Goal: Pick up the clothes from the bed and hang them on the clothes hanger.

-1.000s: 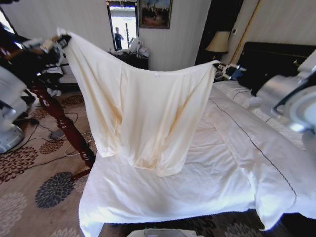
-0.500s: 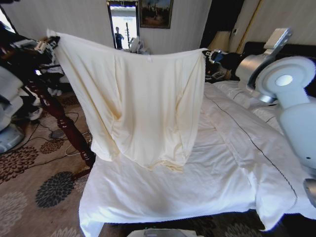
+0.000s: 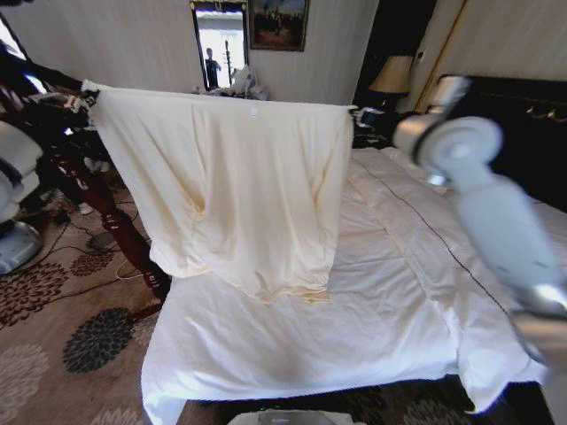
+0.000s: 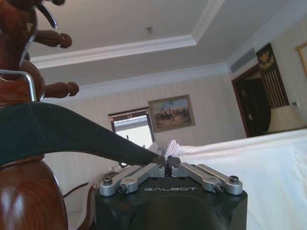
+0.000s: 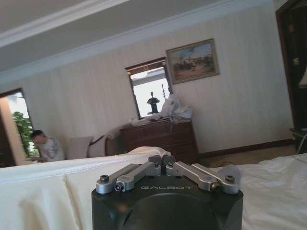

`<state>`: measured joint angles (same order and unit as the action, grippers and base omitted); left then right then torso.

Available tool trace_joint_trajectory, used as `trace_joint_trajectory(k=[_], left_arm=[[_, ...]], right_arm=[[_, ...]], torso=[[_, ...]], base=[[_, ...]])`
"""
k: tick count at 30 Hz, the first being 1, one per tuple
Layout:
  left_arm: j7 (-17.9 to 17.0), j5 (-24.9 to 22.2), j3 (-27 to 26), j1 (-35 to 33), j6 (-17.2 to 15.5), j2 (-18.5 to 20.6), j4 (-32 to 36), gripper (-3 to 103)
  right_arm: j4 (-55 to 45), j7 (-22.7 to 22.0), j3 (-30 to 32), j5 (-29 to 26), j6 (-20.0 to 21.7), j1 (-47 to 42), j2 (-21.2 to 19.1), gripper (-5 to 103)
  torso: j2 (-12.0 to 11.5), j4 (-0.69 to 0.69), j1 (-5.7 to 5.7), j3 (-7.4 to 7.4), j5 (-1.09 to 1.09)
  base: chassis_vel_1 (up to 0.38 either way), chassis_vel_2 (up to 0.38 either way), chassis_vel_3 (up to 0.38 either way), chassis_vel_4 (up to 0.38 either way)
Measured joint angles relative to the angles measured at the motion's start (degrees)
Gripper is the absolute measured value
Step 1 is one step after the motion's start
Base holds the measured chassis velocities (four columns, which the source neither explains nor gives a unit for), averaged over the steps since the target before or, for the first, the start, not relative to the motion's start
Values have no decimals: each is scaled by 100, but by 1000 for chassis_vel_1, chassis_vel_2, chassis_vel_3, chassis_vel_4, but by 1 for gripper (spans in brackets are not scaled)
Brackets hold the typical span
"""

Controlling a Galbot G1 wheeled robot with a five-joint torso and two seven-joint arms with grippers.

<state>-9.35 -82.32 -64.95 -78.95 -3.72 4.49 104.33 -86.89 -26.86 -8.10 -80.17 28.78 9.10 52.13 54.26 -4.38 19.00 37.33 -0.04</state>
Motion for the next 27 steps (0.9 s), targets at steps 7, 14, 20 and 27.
trace_joint_trajectory(k=[7,14,20,27], left_arm=[[-734,-265,-2831,-2414,-28,2144,-1536,1],[-688,-80,-4309,-4459,-119,3791,-2624,1],[-834,125,-5187,-5658,-128,4905,-3398,1],[-733,285,-5587,-6192,-62,5542,-4226,1]], right_arm=[[995,207,31,371,-164,264,304,0],[1378,522,230,603,-222,70,218,0],[1867,789,268,725,-321,134,162,0],[3005,1048,-164,889,-571,806,514,0]], torso=[[2,6,-2,-5,15],[-2,-20,1,2,11],[-2,-4,1,1,4],[0,-5,-4,-2,6]], base=[[0,0,0,0],[-36,-15,-32,-14],[-5,-4,-9,-6],[0,0,0,0]])
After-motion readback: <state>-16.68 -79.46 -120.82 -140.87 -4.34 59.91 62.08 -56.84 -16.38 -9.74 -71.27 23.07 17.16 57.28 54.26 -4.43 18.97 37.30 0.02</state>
